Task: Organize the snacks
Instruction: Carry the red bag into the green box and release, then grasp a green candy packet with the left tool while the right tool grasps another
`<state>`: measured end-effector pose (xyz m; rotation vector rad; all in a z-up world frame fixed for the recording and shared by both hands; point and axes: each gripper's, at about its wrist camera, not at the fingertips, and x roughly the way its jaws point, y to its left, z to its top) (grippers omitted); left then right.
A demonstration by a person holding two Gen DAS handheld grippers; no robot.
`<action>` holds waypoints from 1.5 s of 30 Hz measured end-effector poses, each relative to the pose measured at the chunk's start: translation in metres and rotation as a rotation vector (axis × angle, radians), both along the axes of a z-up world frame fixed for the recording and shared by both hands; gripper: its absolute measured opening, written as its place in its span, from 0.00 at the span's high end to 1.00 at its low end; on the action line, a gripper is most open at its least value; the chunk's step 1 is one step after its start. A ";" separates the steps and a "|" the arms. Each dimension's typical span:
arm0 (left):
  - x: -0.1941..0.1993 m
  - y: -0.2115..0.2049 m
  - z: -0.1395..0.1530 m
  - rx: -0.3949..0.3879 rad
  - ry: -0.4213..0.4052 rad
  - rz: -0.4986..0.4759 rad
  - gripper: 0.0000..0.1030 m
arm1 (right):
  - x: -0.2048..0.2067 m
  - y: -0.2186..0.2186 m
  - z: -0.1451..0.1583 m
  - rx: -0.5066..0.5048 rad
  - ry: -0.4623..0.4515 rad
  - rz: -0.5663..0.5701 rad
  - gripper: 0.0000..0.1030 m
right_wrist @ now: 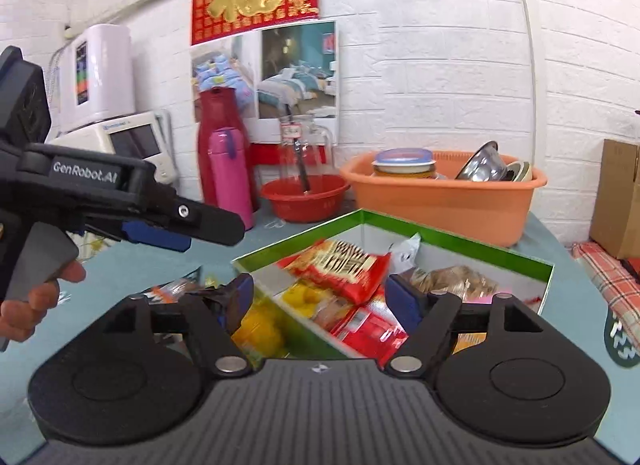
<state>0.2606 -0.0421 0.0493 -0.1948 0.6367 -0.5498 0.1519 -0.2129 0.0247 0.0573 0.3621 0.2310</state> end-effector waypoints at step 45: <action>-0.024 0.018 -0.076 0.115 0.103 0.093 0.07 | -0.047 0.021 -0.057 0.059 0.259 0.070 0.11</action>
